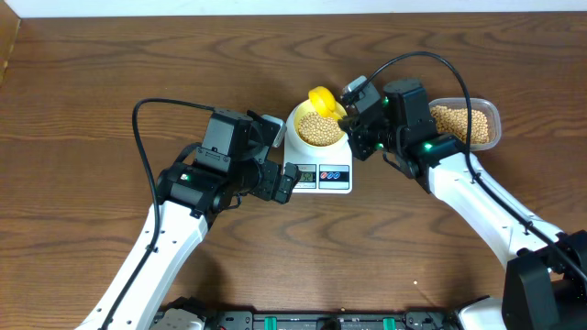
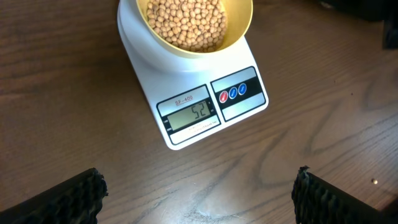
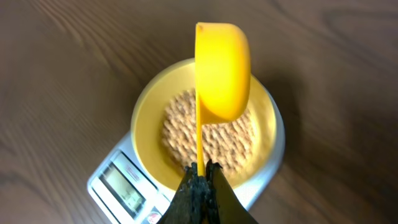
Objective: Scoop item into bowl and weigh 50g on scale
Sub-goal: 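Carry the scoop from the tub back over the yellow bowl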
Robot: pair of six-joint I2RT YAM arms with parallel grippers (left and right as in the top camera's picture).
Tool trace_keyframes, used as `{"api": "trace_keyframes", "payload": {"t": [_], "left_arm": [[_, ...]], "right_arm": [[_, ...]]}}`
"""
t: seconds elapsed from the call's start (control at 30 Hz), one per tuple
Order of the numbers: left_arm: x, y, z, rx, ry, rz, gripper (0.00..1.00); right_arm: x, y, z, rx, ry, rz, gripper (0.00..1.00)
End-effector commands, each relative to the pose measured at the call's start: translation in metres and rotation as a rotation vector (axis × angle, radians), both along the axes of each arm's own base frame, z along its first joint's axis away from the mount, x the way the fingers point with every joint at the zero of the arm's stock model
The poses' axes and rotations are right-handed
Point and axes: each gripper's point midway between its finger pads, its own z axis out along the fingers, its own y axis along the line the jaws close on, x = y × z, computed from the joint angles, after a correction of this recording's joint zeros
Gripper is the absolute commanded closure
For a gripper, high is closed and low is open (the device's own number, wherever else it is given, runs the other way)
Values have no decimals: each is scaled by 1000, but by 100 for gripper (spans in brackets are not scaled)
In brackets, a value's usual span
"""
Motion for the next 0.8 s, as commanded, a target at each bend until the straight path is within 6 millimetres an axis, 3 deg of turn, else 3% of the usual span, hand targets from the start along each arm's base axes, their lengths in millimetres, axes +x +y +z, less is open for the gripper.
{"api": "trace_keyframes", "payload": {"t": [0.0, 0.33, 0.57, 0.77], "left_arm": [[2, 2, 0, 11, -10, -3, 2], [2, 2, 0, 11, -10, -3, 2], [2, 2, 0, 11, -10, -3, 2], [2, 2, 0, 11, -10, -3, 2]], "right_arm": [[-4, -2, -5, -112, -47, 48, 99], [-5, 5, -7, -191, -99, 47, 99], [-3, 3, -25, -224, -68, 39, 99], [-4, 3, -25, -225, -66, 39, 99]]}}
